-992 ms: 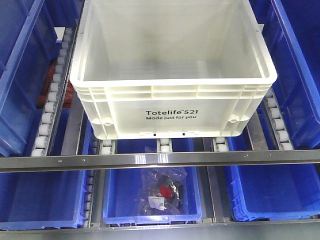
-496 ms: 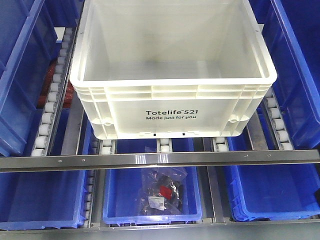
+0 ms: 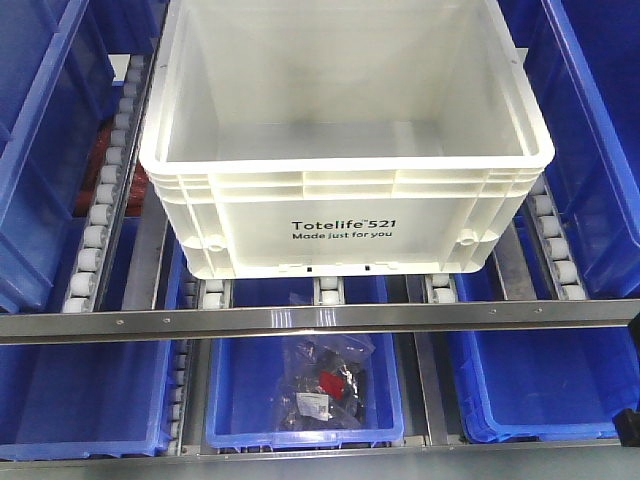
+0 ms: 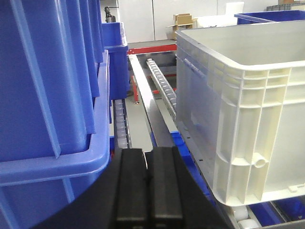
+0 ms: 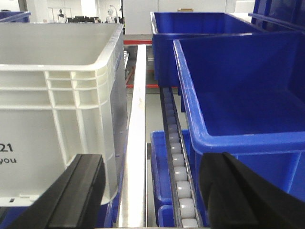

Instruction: Place moving items into box and shelve

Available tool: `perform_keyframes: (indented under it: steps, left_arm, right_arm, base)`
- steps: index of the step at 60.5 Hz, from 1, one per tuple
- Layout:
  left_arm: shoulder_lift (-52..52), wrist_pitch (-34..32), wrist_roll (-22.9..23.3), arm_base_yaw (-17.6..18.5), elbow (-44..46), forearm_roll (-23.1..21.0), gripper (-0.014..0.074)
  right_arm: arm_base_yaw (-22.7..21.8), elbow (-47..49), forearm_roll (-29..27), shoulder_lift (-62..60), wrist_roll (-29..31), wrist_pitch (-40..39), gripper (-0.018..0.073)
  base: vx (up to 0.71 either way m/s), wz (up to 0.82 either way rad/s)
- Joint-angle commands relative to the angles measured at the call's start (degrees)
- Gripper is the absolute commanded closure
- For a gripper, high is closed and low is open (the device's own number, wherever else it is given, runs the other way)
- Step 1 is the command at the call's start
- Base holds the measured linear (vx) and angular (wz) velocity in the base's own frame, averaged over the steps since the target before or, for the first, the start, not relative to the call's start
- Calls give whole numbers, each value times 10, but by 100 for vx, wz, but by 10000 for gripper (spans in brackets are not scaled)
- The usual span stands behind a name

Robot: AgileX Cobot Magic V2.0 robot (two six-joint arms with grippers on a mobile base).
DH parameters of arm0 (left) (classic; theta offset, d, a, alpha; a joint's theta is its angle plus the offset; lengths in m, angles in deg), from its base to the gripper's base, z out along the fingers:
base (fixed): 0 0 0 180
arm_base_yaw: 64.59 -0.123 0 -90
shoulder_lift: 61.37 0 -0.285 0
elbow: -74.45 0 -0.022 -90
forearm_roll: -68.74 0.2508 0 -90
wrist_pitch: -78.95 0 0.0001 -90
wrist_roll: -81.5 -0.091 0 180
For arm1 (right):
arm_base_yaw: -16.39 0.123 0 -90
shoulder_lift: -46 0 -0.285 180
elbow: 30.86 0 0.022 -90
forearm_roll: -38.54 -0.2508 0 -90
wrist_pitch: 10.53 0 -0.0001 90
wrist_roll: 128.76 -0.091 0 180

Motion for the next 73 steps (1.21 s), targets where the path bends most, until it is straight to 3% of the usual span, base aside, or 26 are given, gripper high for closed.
perform_keyframes:
  steps: [1, 14, 29, 45, 73]
  left_arm:
    - [4, -47, 2, -1, -12, -4, 603]
    - [4, -47, 2, -1, -12, -4, 603]
    - [4, -47, 2, -1, -12, -4, 603]
    - [4, -47, 2, -1, -12, -4, 603]
    - [4, -47, 2, -1, -12, -4, 603]
  right_arm:
    - [0, -2, 7, 10, 5, -32, 107]
    - [0, -2, 7, 10, 4, -26, 250]
    - [0, -2, -37, 10, -3, -28, 575]
    - [0, -2, 18, 10, 38, -29, 568]
    - [0, -2, -6, 10, 31, -41, 568]
  base:
    - [0, 0]
    - [0, 0]
    - [0, 0]
    - [0, 0]
    - [0, 0]
